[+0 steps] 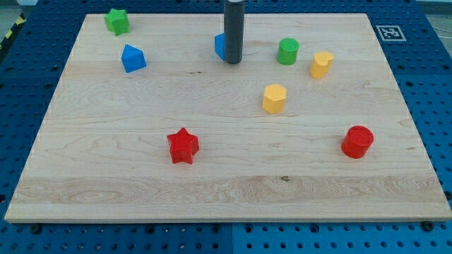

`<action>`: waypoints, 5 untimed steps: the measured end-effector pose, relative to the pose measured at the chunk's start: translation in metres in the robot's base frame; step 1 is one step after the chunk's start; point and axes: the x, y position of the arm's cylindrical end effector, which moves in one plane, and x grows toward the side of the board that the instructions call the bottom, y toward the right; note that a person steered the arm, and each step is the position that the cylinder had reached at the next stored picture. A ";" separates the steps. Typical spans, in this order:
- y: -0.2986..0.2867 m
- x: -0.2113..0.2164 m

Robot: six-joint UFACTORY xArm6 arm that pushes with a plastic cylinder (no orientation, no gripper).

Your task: Put the blue cube at the top center

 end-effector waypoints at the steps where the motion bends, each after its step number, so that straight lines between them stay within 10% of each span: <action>1: 0.000 0.000; 5: -0.012 -0.025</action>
